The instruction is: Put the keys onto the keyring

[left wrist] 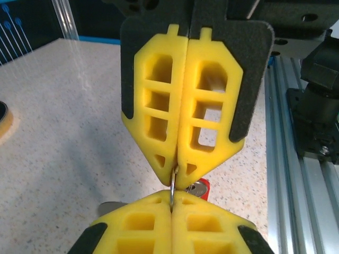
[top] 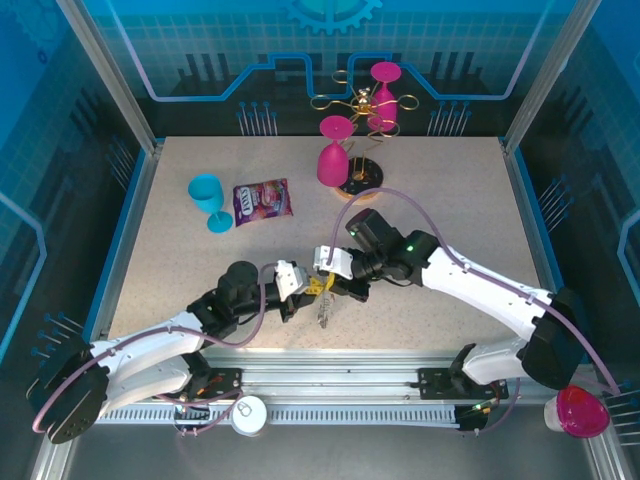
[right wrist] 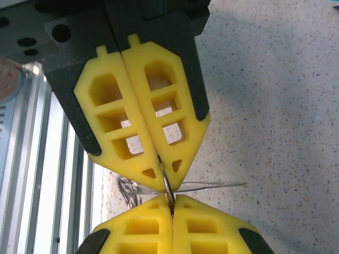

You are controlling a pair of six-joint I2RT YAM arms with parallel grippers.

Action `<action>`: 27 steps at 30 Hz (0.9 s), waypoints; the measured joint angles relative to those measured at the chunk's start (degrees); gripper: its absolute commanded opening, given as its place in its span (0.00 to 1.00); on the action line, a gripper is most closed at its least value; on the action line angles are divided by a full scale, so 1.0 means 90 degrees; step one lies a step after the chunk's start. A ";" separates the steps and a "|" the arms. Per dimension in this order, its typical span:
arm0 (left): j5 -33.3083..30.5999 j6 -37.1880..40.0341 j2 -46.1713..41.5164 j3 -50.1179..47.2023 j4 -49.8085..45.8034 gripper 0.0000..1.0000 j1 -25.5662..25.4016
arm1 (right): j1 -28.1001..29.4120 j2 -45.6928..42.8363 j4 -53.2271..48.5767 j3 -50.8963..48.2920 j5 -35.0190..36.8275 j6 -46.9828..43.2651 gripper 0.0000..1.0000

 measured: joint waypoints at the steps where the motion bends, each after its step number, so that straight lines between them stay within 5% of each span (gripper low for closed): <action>1: 0.0007 0.0022 0.0000 0.0029 -0.0092 0.00 0.0000 | 0.0036 0.0044 -0.0097 0.0068 0.0073 -0.0073 0.00; 3: 0.0044 0.0085 -0.0005 0.0056 -0.0187 0.00 -0.0005 | 0.0075 0.0092 -0.0221 0.0146 0.0136 -0.0138 0.00; 6: 0.0046 0.0100 -0.0034 0.0061 -0.0189 0.00 -0.0017 | 0.0010 0.0051 -0.0185 0.0112 0.0049 0.0019 0.33; 8: 0.0046 0.0095 -0.0107 0.0053 -0.0095 0.00 -0.0019 | -0.0214 -0.0170 0.0131 -0.0112 -0.0165 0.0306 0.39; 12: -0.0005 -0.0032 -0.0228 -0.0100 0.0425 0.00 -0.0022 | -0.0867 -0.1049 0.0998 -0.0964 -0.0695 0.1324 0.40; 23: -0.0056 -0.0376 -0.0066 -0.0389 0.1365 0.00 -0.0022 | -0.0908 -0.1508 0.2798 -0.2183 -0.1331 0.3504 0.39; 27: -0.0056 -0.0415 -0.0022 -0.0393 0.1494 0.00 -0.0022 | -0.0908 -0.1508 0.3235 -0.2249 -0.1489 0.4129 0.26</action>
